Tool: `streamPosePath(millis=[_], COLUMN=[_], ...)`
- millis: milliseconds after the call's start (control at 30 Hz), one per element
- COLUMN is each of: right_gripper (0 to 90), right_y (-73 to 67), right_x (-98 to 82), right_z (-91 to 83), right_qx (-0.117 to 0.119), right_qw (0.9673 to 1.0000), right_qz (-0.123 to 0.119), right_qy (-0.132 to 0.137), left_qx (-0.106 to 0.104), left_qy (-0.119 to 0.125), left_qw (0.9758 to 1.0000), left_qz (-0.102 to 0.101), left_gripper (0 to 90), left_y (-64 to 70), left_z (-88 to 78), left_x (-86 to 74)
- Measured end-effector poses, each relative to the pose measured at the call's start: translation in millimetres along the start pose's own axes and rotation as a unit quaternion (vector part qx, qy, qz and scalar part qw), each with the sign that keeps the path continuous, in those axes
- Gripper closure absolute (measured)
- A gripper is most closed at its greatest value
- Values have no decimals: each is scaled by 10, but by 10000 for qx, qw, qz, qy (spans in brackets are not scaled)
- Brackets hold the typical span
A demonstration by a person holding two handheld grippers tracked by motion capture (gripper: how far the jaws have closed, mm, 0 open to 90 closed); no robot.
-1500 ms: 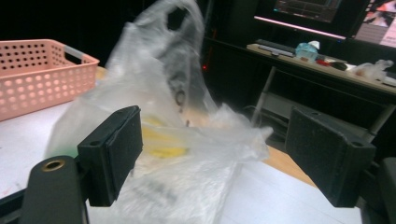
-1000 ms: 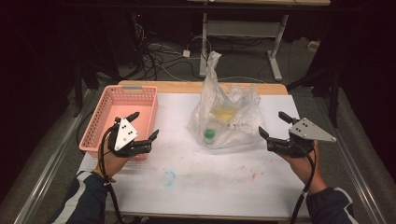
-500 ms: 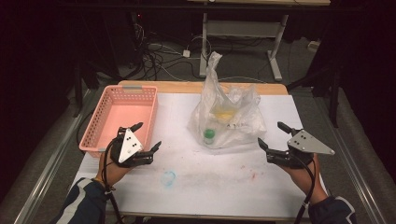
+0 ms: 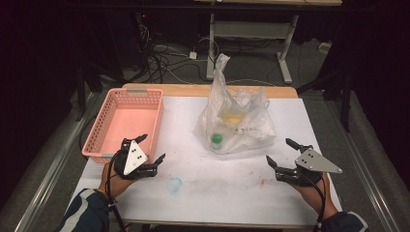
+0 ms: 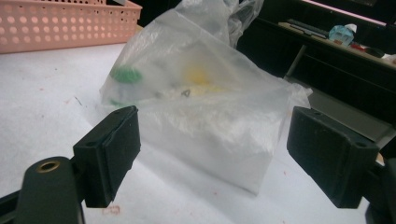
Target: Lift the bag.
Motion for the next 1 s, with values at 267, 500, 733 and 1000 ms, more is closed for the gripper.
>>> streamPosePath(millis=[267, 500, 733, 1000], right_gripper=[178, 176, 176, 176], right_y=[-100, -221, -343, -355], right_x=[-199, -340, -450, -405], right_z=[-60, -126, -171, -193], right_qx=[93, 160, 322, 284], right_qw=[9998, 9991, 9983, 9986], right_qz=[70, 110, 48, -48], right_qy=[-173, -367, -484, -436], left_qx=[-24, -71, -132, -165], left_qy=[-127, -247, -367, -372], left_qw=[9999, 9996, 9992, 9992], left_qz=[-67, -71, -84, -56], left_gripper=[162, 162, 162, 161], left_y=[28, 103, 163, 176], left_z=[-68, -156, -217, -223], left_x=[-131, -242, -330, -330])
Point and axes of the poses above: each handheld gripper's, and its own axes: z roughly forward along the jaws, x roughly out of its top, y roughly to its right, the point moved 9 cm from there along z, roughly forward along the jaws, and after that the axes turned 9 degrees about -z, right-handed, at the moved point
